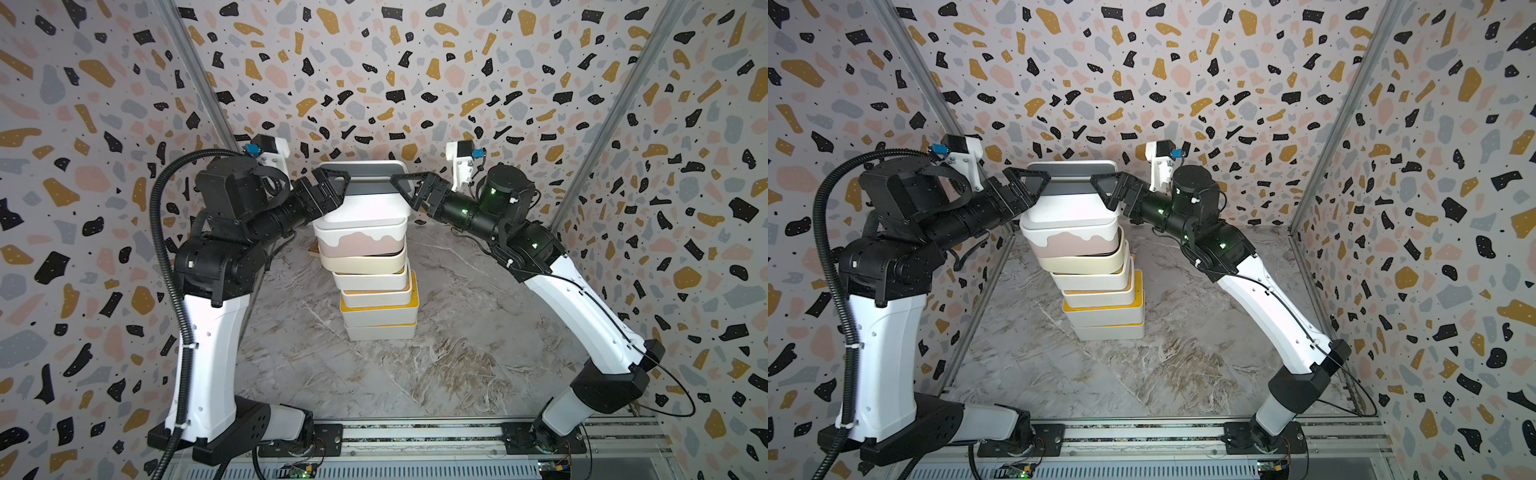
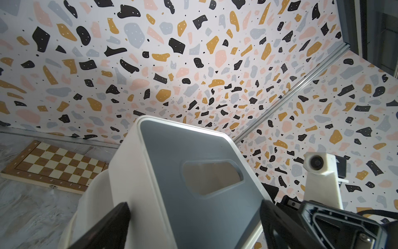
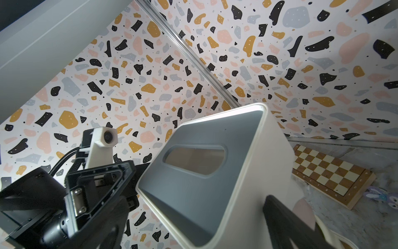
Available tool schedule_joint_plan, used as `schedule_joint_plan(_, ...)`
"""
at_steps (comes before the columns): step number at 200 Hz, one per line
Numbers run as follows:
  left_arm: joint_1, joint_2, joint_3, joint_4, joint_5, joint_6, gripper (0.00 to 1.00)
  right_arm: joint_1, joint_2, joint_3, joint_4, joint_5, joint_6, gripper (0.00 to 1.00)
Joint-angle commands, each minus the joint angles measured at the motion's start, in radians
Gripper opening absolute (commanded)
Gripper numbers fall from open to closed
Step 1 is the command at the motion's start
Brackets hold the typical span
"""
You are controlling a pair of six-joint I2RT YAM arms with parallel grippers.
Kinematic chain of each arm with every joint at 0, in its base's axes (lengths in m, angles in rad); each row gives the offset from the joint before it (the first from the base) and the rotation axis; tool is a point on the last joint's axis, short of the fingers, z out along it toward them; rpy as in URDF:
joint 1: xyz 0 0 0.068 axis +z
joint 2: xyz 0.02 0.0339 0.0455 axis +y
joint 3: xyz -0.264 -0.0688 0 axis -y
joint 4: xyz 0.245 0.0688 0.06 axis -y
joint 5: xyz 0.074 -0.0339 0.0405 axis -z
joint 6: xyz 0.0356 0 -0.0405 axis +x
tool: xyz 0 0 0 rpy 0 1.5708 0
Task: Stack the tissue boxes
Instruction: Place the tissue box at the tissue box, then reset both arms
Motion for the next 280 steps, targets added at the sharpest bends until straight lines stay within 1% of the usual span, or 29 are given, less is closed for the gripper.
schedule_joint_plan(1, -0.011, -0.01, -0.009, 0.029, 0.019, 0.018, 0.94, 0.021, -0.045, -0.003, 0.026, -0.039, -0.019, 0.99)
schedule_joint_plan(24, -0.01, -0.017, -0.022, 0.03, -0.018, 0.026, 0.95, 0.02, -0.063, -0.028, 0.03, -0.032, -0.019, 0.99)
schedule_joint_plan(55, -0.012, -0.013, -0.01, 0.031, -0.018, 0.025, 0.96, 0.02, -0.078, -0.055, 0.035, -0.025, -0.016, 0.99)
schedule_joint_plan(104, -0.011, -0.016, 0.014, 0.014, -0.056, 0.042, 1.0, 0.017, -0.097, -0.07, 0.03, 0.004, -0.023, 0.99)
schedule_joint_plan(134, -0.01, -0.028, 0.02, 0.016, -0.093, 0.055, 1.0, 0.014, -0.11, -0.08, 0.034, 0.029, -0.031, 0.99)
schedule_joint_plan(158, -0.01, -0.041, 0.045, -0.001, -0.152, 0.08, 1.0, 0.007, -0.12, -0.078, 0.013, 0.059, -0.047, 0.99)
schedule_joint_plan(178, -0.01, -0.056, 0.078, -0.034, -0.236, 0.133, 0.99, -0.011, -0.147, -0.088, -0.008, 0.107, -0.08, 0.99)
schedule_joint_plan(187, -0.01, -0.069, 0.084, -0.047, -0.281, 0.16, 0.99, -0.039, -0.169, -0.11, -0.007, 0.113, -0.08, 0.99)
schedule_joint_plan(207, -0.01, -0.105, 0.082, -0.079, -0.431, 0.241, 1.0, -0.126, -0.234, -0.176, -0.015, 0.138, -0.09, 0.99)
schedule_joint_plan(224, -0.01, -0.134, 0.057, -0.117, -0.618, 0.327, 0.99, -0.22, -0.296, -0.242, -0.041, 0.174, -0.126, 0.99)
schedule_joint_plan(232, -0.008, -0.148, 0.03, -0.131, -0.712, 0.353, 1.0, -0.282, -0.32, -0.272, -0.069, 0.188, -0.142, 0.99)
schedule_joint_plan(240, -0.001, -0.165, -0.006, -0.132, -0.777, 0.377, 0.99, -0.348, -0.344, -0.318, -0.086, 0.186, -0.153, 0.99)
schedule_joint_plan(265, 0.04, -0.219, -0.15, -0.12, -0.876, 0.399, 1.0, -0.545, -0.413, -0.521, -0.081, 0.164, -0.188, 0.99)
schedule_joint_plan(280, 0.104, -0.25, -0.272, -0.101, -0.866, 0.372, 1.0, -0.643, -0.45, -0.659, -0.057, 0.174, -0.217, 0.99)
